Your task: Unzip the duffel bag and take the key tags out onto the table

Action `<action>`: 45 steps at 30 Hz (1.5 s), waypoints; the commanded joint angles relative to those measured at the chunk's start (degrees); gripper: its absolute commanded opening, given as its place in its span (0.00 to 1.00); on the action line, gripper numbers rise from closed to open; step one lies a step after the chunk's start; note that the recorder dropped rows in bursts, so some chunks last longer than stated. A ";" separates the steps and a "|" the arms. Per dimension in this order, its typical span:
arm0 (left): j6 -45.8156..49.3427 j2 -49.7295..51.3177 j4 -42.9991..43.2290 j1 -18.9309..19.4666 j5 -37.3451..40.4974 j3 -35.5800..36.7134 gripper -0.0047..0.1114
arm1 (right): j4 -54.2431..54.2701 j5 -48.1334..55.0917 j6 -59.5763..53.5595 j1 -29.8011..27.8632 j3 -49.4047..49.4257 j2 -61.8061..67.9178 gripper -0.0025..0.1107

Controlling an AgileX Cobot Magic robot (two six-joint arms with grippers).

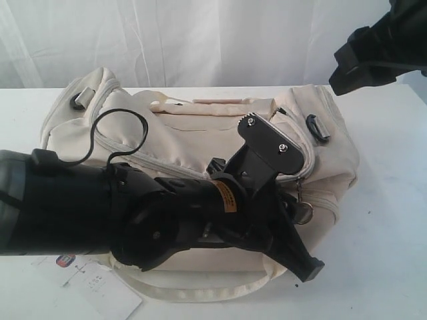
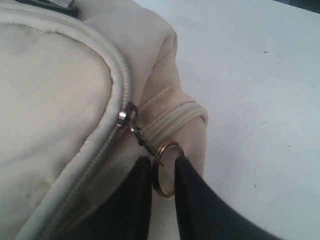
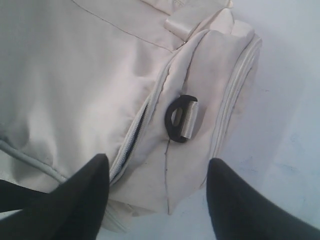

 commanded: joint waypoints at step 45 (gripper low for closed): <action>-0.09 -10.34 -0.17 0.70 13.32 0.06 0.04 | 13.32 5.83 6.25 -0.34 5.71 12.52 0.53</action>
